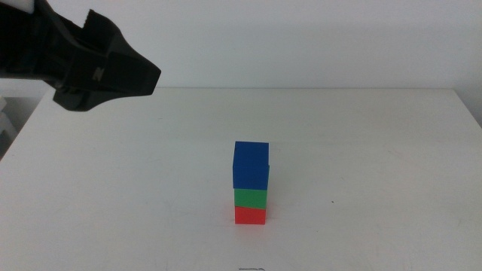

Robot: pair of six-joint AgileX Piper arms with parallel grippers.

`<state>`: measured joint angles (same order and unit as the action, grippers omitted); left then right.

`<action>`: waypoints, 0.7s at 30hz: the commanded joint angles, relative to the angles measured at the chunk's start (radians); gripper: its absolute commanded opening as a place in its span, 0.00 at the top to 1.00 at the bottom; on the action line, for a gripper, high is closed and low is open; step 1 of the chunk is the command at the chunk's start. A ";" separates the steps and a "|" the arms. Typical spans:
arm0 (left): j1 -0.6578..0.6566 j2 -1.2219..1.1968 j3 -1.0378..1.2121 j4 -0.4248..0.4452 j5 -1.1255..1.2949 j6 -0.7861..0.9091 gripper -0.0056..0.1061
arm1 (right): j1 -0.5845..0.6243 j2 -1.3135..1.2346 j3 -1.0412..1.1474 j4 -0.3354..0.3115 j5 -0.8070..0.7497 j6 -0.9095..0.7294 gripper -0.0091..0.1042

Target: Stack red cubes first, then green, then blue cubes in a specific spot.

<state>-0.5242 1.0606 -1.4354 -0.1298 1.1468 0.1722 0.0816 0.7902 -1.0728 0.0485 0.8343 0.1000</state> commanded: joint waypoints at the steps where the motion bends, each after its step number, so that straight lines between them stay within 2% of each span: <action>1: -0.002 -0.014 -0.026 -0.011 -0.056 -0.005 0.12 | -0.006 -0.004 -0.023 -0.013 -0.088 -0.016 0.27; 12: -0.002 -0.014 -0.026 0.006 -0.056 -0.005 0.12 | -0.006 -0.005 -0.023 -0.016 -0.088 -0.017 0.27; 16: 0.003 -0.025 -0.021 0.070 -0.064 -0.009 0.12 | -0.006 -0.005 -0.023 -0.016 -0.088 -0.017 0.27; 18: 0.035 -0.056 0.013 0.108 -0.121 -0.023 0.12 | -0.006 -0.005 -0.023 -0.016 -0.088 -0.017 0.27; 21: 0.144 -0.110 0.102 0.109 -0.293 -0.078 0.12 | -0.006 -0.005 -0.023 -0.016 -0.088 -0.017 0.27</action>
<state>-0.4281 0.9916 -1.3432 -0.0326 1.0170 0.1363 0.0817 0.7900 -1.0728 0.0452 0.8185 0.0960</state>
